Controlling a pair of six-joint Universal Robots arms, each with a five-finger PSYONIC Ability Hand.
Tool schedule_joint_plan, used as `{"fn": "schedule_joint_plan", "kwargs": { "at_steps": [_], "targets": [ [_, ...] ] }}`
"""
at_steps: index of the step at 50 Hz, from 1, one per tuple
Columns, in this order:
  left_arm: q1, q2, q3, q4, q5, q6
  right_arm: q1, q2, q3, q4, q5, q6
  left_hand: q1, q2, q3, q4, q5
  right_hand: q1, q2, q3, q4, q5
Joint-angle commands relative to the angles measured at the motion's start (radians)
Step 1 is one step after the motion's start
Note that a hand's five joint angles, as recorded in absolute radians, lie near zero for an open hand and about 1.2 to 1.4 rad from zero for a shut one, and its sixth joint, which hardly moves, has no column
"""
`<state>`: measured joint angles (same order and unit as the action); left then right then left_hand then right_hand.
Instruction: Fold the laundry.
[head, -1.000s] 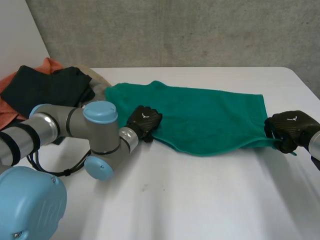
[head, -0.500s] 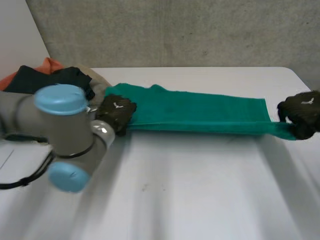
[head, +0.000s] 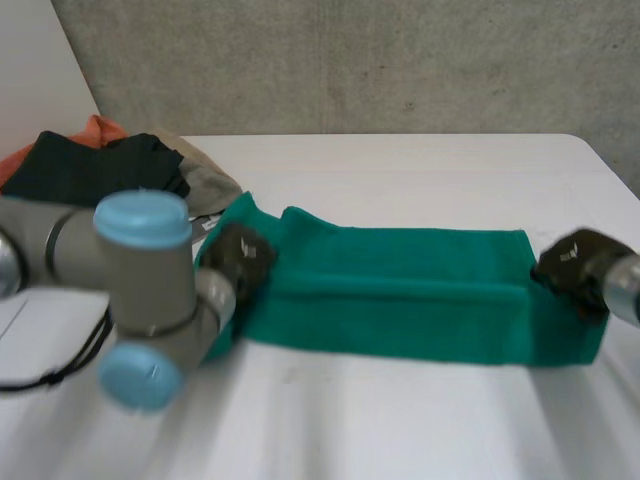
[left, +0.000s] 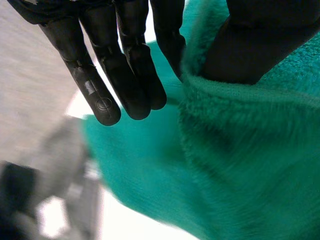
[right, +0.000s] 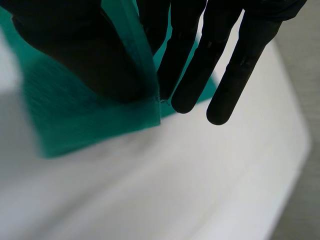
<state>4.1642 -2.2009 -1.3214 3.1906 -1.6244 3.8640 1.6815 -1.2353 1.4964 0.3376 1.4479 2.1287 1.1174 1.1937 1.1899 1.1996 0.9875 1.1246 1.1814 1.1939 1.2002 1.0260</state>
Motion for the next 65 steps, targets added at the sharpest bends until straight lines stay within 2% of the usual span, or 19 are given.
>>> {"fn": "schedule_joint_plan", "kwargs": {
  "at_steps": [1,3,7,10,14,17,25,33,37,40,41,47,59,63,65],
  "targets": [
    [0.036,-0.072,0.473,0.185,-0.002,0.042,0.067,0.117,-0.335,-0.271,0.066,0.1,0.279,0.203,0.206,0.197,0.234,0.272,0.215,0.202,0.196,0.196],
    [0.039,-0.077,0.59,0.317,0.003,0.045,0.067,0.103,-0.415,-0.426,0.063,0.192,0.279,0.203,0.206,0.197,0.234,0.272,0.215,0.202,0.196,0.196],
    [0.045,-0.073,0.717,0.454,0.004,0.043,0.069,0.053,-0.436,-0.705,0.048,0.316,0.279,0.203,0.206,0.197,0.234,0.272,0.215,0.202,0.196,0.196],
    [0.042,-0.063,0.711,0.428,0.004,0.043,0.069,0.024,-0.414,-0.811,0.037,0.349,0.279,0.203,0.206,0.197,0.234,0.272,0.215,0.202,0.196,0.196],
    [0.037,-0.037,0.618,0.319,0.001,0.034,0.076,0.011,-0.368,-0.772,0.023,0.349,0.279,0.203,0.206,0.197,0.234,0.272,0.215,0.202,0.196,0.196],
    [0.045,0.048,0.448,0.25,0.003,0.019,0.078,0.008,-0.322,-0.72,0.006,0.352,0.279,0.203,0.206,0.197,0.234,0.272,0.215,0.202,0.196,0.196],
    [0.045,0.171,-0.003,0.247,0.011,0.011,0.069,0.01,-0.098,-0.522,-0.049,0.361,0.279,0.203,0.206,0.197,0.234,0.272,0.215,0.202,0.196,0.196],
    [0.06,0.141,-0.241,0.262,0.011,0.009,0.053,0.043,0.096,-0.479,-0.07,0.361,0.279,0.203,0.206,0.197,0.234,0.272,0.215,0.202,0.196,0.196],
    [0.073,0.064,-0.292,0.285,0.018,0.009,0.011,0.083,0.136,-0.476,-0.106,0.367,0.276,0.2,0.204,0.194,0.232,0.272,0.215,0.202,0.196,0.196],
    [0.077,0.047,-0.312,0.296,0.031,0.008,-0.009,0.097,0.151,-0.471,-0.126,0.378,-0.007,-0.084,-0.08,-0.09,-0.052,0.272,0.215,0.202,0.196,0.196],
    [0.082,0.047,-0.323,0.301,0.037,0.006,-0.014,0.099,0.154,-0.471,-0.129,0.379,-0.229,-0.306,-0.302,-0.312,-0.274,0.272,0.215,0.202,0.196,0.196],
    [0.123,0.055,-0.346,0.312,0.035,0.003,-0.04,0.097,0.162,-0.466,-0.13,0.381,-0.446,-0.522,-0.518,-0.528,-0.49,0.272,0.215,0.202,0.196,0.196],
    [0.286,0.063,-0.38,0.433,0.063,-0.055,-0.077,0.096,0.17,-0.451,-0.133,0.396,-0.428,-0.505,-0.501,-0.511,-0.473,0.272,0.215,0.202,0.196,0.196],
    [0.326,0.058,-0.372,0.433,0.144,-0.13,-0.077,0.096,0.174,-0.451,-0.133,0.396,-0.411,-0.487,-0.483,-0.493,-0.455,0.272,0.215,0.202,0.196,0.196],
    [0.336,0.058,-0.366,0.431,0.211,-0.181,-0.075,0.096,0.176,-0.451,-0.133,0.396,-0.405,-0.481,-0.477,-0.487,-0.449,0.272,0.215,0.202,0.196,0.196]
  ]
}}
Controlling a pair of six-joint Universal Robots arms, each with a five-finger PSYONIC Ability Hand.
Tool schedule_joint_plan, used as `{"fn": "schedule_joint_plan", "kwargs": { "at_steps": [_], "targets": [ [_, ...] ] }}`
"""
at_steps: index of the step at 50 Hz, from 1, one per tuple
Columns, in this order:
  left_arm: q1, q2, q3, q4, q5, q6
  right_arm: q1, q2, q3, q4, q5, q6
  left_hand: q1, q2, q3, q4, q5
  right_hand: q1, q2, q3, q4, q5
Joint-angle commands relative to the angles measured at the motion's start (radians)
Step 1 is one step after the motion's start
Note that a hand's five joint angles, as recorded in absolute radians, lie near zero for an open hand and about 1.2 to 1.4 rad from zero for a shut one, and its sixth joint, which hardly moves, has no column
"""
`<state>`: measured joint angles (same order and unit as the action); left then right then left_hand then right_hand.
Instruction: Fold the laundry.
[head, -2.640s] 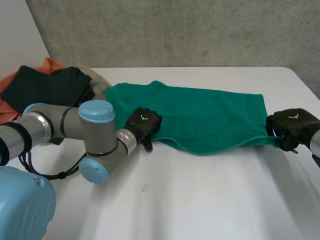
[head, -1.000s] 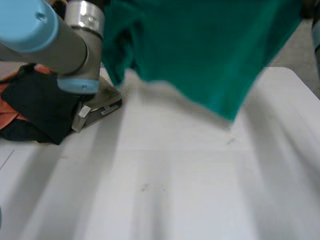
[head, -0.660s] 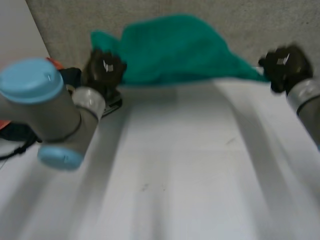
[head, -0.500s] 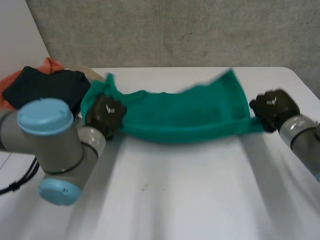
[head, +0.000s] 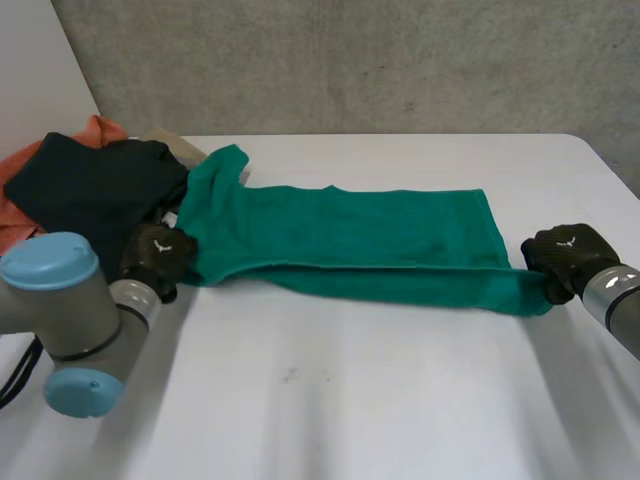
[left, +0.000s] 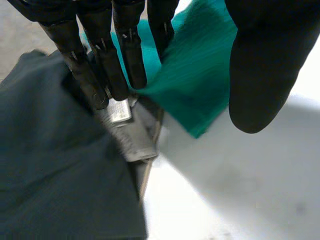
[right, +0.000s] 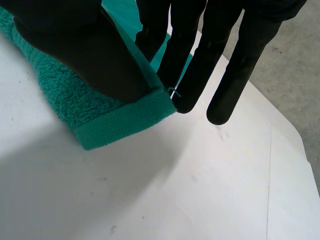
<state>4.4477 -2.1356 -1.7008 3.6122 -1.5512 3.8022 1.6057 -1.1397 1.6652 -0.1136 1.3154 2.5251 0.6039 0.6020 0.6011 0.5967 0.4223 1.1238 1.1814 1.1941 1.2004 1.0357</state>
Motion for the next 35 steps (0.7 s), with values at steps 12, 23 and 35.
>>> {"fn": "schedule_joint_plan", "kwargs": {
  "at_steps": [12,23,35],
  "targets": [
    [0.071,-0.023,0.092,-0.032,0.246,-0.203,0.0,0.0,0.015,0.0,-0.002,0.0,0.12,0.122,0.123,0.128,0.127,0.272,0.215,0.202,0.196,0.186],
    [0.045,-0.18,0.262,-0.109,0.244,-0.203,-0.001,0.0,0.024,0.0,-0.004,-0.003,0.287,0.289,0.29,0.295,0.294,0.272,0.215,0.202,0.196,0.186],
    [0.004,-0.094,0.279,-0.162,0.2,-0.202,-0.007,-0.047,0.01,0.031,0.005,-0.017,0.792,0.794,0.795,0.8,0.799,0.272,0.215,0.202,0.196,0.186]
  ]
}}
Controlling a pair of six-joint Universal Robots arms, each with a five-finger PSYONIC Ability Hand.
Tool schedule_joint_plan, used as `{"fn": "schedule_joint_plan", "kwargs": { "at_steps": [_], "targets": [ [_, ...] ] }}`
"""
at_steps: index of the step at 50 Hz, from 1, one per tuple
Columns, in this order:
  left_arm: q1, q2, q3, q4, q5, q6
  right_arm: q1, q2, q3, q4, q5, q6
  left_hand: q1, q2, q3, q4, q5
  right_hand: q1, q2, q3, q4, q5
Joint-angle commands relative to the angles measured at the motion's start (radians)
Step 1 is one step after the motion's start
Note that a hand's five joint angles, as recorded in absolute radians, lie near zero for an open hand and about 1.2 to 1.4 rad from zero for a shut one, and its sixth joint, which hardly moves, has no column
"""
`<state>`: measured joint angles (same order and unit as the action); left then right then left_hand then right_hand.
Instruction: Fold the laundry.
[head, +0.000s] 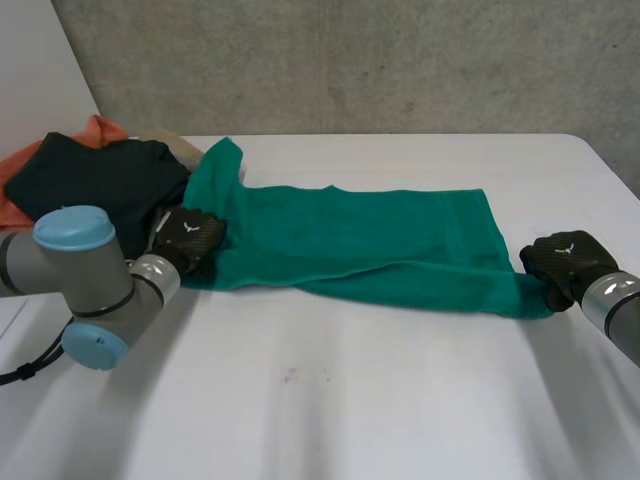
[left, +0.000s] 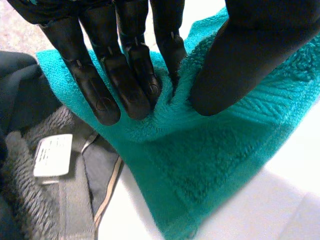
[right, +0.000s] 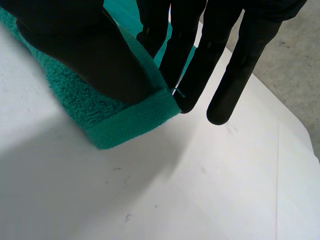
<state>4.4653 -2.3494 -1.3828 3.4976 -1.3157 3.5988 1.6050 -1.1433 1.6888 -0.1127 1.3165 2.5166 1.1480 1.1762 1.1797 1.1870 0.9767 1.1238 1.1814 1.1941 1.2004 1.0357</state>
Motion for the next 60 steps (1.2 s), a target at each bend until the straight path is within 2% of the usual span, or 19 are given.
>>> {"fn": "schedule_joint_plan", "kwargs": {
  "at_steps": [1,5,11,16,22,24,28,32,35,39,40,42,43,44,48,51,55,60],
  "targets": [
    [-0.014,0.161,-0.057,-0.07,-0.043,0.003,-0.007,-0.068,-0.018,0.047,0.004,-0.01,0.248,0.22,0.217,0.209,0.245,0.272,0.215,0.202,0.196,0.186],
    [-0.014,0.367,-0.149,-0.201,-0.053,0.006,-0.029,-0.202,-0.046,0.192,-0.007,-0.059,0.248,0.22,0.217,0.209,0.245,0.272,0.215,0.202,0.196,0.186],
    [-0.02,0.634,-0.237,-0.446,-0.054,0.012,-0.092,-0.387,-0.084,0.419,-0.003,-0.26,0.248,0.22,0.217,0.209,0.245,0.272,0.215,0.202,0.196,0.186],
    [-0.021,0.713,-0.254,-0.612,-0.048,0.011,-0.112,-0.486,-0.089,0.502,0.001,-0.389,0.248,0.22,0.217,0.209,0.245,0.272,0.215,0.202,0.196,0.186],
    [-0.038,0.681,-0.294,-0.704,-0.053,0.014,-0.105,-0.486,-0.045,0.567,0.001,-0.467,0.248,0.22,0.217,0.209,0.245,0.272,0.215,0.202,0.196,0.186],
    [-0.05,0.613,-0.294,-0.692,-0.053,0.014,-0.103,-0.471,-0.028,0.559,0.006,-0.473,0.248,0.22,0.217,0.209,0.245,0.272,0.215,0.202,0.196,0.186],
    [-0.054,0.48,-0.265,-0.625,-0.057,0.012,-0.102,-0.298,-0.047,0.535,0.009,-0.478,0.248,0.22,0.217,0.209,0.245,0.272,0.215,0.202,0.196,0.186],
    [-0.061,0.348,-0.156,-0.537,-0.076,0.012,-0.097,-0.152,-0.141,0.48,0.038,-0.463,0.248,0.22,0.217,0.209,0.245,0.272,0.215,0.202,0.196,0.186],
    [-0.089,0.253,0.008,-0.506,-0.115,0.014,-0.086,-0.099,-0.221,0.429,0.07,-0.458,0.248,0.22,0.217,0.209,0.245,0.272,0.215,0.202,0.196,0.186],
    [-0.116,0.167,0.298,-0.482,-0.171,0.012,-0.013,-0.041,-0.395,0.293,0.119,-0.395,0.248,0.22,0.217,0.209,0.245,0.272,0.215,0.202,0.196,0.186],
    [-0.119,0.144,0.421,-0.456,-0.177,0.014,0.015,-0.027,-0.473,0.213,0.128,-0.357,0.248,0.22,0.217,0.209,0.245,0.272,0.215,0.202,0.196,0.186],
    [-0.12,0.124,0.545,-0.41,-0.177,0.014,0.032,-0.023,-0.535,0.116,0.132,-0.32,0.248,0.22,0.217,0.209,0.245,0.272,0.215,0.202,0.196,0.186],
    [-0.12,0.116,0.601,-0.381,-0.177,0.011,0.035,-0.024,-0.582,0.009,0.132,-0.282,0.248,0.22,0.217,0.209,0.245,0.272,0.215,0.202,0.196,0.186],
    [-0.12,0.104,0.698,-0.317,-0.178,0.009,0.035,-0.026,-0.595,-0.048,0.132,-0.263,0.248,0.22,0.217,0.209,0.245,0.272,0.215,0.202,0.196,0.186],
    [-0.121,0.094,0.846,-0.188,-0.189,0.009,0.041,-0.058,-0.61,-0.315,0.135,-0.193,0.248,0.22,0.217,0.209,0.245,0.272,0.215,0.202,0.196,0.186],
    [-0.116,0.099,0.86,-0.146,-0.188,0.008,0.038,-0.078,-0.607,-0.428,0.135,-0.167,0.248,0.22,0.217,0.209,0.245,0.272,0.215,0.202,0.196,0.186],
    [-0.116,0.102,0.848,-0.141,-0.188,0.003,0.043,-0.082,-0.607,-0.423,0.133,-0.162,0.248,0.22,0.217,0.209,0.245,0.272,0.215,0.202,0.196,0.186],
    [-0.118,0.105,0.693,-0.137,-0.178,0.001,0.044,-0.072,-0.578,-0.372,0.127,-0.162,0.248,0.22,0.217,0.209,0.245,0.272,0.215,0.202,0.196,0.186]
  ]
}}
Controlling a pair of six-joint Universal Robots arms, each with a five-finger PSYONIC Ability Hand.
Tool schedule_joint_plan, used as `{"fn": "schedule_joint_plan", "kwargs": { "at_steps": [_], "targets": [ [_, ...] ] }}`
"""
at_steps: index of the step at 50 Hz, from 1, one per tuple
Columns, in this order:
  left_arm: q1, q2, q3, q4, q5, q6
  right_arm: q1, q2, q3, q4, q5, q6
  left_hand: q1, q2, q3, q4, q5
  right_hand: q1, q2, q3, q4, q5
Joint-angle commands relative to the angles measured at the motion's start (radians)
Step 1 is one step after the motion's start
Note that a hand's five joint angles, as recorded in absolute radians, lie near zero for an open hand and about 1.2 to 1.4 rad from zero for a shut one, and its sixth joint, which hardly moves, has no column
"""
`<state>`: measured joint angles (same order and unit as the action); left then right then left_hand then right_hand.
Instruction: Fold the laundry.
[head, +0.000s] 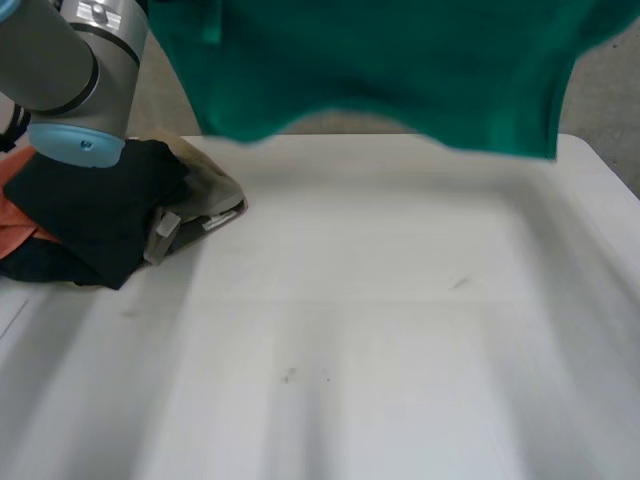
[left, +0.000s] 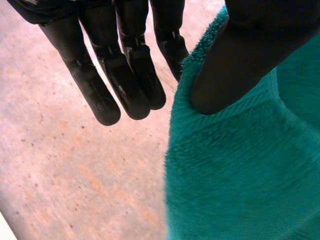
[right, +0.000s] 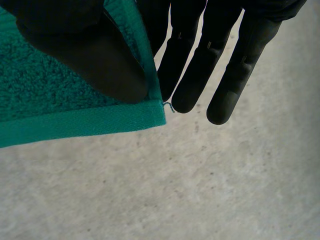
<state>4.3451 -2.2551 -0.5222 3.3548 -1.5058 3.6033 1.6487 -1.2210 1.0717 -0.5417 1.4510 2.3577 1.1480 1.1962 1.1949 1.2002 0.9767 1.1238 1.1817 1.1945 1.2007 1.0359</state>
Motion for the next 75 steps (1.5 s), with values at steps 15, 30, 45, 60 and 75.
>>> {"fn": "schedule_joint_plan", "kwargs": {
  "at_steps": [15,30,45,60,75],
  "targets": [
    [-0.01,-0.001,-0.643,0.06,0.026,-0.015,-0.023,0.164,0.27,0.272,-0.075,0.0,0.248,0.2,0.201,0.196,0.245,0.272,0.215,0.202,0.196,0.186],
    [-0.033,0.264,-1.082,-0.109,0.096,0.0,-0.26,0.007,0.456,0.892,-0.1,-0.237,0.248,0.2,0.201,0.196,0.245,0.272,0.215,0.202,0.196,0.186],
    [-0.082,0.451,-1.237,-0.414,0.093,-0.003,-0.369,-0.172,0.614,0.973,-0.15,-0.436,0.248,0.2,0.201,0.196,0.245,0.272,0.215,0.202,0.196,0.186],
    [-0.119,0.135,-0.943,-0.21,-0.071,-0.025,-0.162,0.167,0.404,0.491,-0.15,-0.235,0.248,0.2,0.201,0.196,0.245,0.272,0.215,0.202,0.196,0.186],
    [-0.134,-0.069,-0.691,-0.126,-0.143,-0.014,-0.128,0.356,0.267,0.362,-0.069,-0.227,0.248,0.2,0.201,0.196,0.245,0.272,0.215,0.202,0.196,0.186]
  ]
}}
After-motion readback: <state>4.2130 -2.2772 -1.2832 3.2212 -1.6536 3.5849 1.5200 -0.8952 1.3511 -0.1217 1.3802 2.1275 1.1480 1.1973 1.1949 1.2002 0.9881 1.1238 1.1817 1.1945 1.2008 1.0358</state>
